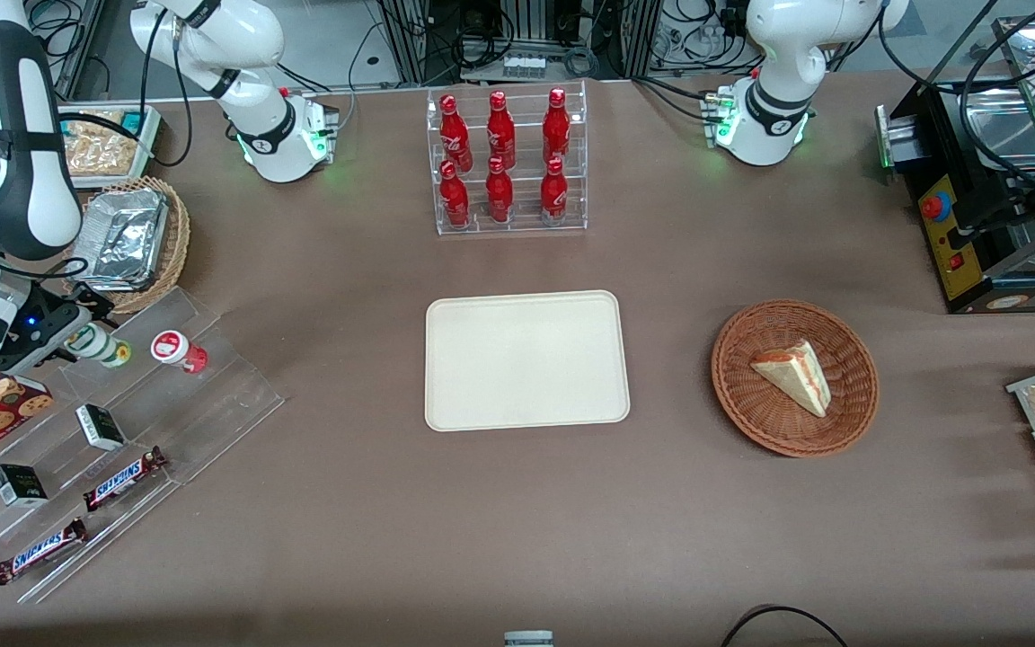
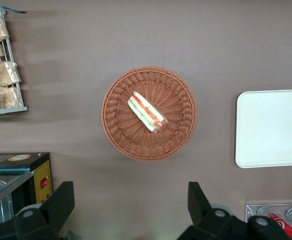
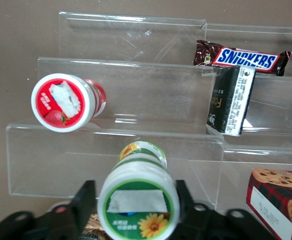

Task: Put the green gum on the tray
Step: 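Close the right gripper on the gum bottle and lift it off the rack, then carry the gum bottle with the right gripper over the cream tray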

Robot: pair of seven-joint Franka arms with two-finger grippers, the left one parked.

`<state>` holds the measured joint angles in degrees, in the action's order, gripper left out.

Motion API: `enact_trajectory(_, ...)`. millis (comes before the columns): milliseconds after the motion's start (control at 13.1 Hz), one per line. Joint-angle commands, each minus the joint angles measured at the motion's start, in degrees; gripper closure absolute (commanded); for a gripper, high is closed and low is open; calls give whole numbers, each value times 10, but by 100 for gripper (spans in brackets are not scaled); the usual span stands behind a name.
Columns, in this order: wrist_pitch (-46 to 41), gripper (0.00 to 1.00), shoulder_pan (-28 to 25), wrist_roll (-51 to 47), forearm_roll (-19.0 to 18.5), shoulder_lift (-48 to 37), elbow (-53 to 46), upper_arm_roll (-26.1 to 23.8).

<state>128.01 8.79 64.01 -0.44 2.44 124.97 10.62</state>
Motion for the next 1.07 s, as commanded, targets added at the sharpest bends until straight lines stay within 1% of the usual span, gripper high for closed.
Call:
enact_trajectory(0, 9, 100, 3, 10, 14, -10, 9, -2)
enact_trajectory(229, -28, 100, -4, -19, 14, -9, -34, -19)
enact_trajectory(381, -72, 100, -25, -55, 14, 0, -82, -26)
enact_trajectory(534, -104, 100, -71, -122, 15, 15, -122, -26)
enact_trajectory(686, -123, 100, -120, -204, 14, 19, -138, -26)
enact_trajectory(992, -124, 100, -220, -366, 14, 32, -140, -26)
